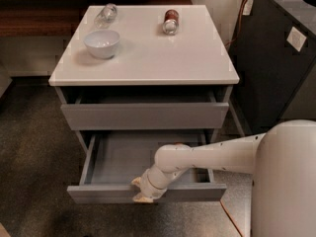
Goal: Pick apple from middle drawer and place on counter
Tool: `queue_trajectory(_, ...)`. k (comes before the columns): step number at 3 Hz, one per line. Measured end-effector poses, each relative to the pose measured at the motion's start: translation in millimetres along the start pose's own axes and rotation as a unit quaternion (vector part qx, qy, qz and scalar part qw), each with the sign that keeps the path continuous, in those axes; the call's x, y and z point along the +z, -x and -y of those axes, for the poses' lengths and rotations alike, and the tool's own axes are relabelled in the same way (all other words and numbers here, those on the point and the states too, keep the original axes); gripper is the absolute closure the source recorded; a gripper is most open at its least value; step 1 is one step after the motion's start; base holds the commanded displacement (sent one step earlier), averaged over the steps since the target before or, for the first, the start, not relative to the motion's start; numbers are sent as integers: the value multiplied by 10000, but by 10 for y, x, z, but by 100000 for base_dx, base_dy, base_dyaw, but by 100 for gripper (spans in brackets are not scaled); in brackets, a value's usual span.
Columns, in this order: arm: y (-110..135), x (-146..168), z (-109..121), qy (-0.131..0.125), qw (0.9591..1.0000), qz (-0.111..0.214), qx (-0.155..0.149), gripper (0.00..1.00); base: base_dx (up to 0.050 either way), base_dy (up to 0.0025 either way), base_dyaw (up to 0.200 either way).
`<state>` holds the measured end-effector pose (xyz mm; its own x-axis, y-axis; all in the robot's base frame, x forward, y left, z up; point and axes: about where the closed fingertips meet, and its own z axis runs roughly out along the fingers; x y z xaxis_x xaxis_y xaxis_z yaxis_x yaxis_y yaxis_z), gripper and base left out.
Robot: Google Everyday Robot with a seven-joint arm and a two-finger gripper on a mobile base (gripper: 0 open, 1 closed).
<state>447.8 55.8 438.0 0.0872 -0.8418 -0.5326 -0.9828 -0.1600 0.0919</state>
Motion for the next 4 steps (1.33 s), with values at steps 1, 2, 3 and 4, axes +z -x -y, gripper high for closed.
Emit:
queue_trajectory(1, 3, -4, -1, 0, 10000, 0, 0, 86, 0, 0, 0)
queue_trajectory(2, 9, -14, -2, 0, 10000, 0, 0, 63, 0, 0, 0)
queue_trajectory(3, 12, -19, -2, 0, 10000, -1, 0, 40, 0, 0, 0)
queue_trajectory(4, 16, -25, -3, -1, 10000, -1, 0, 17, 0, 0, 0)
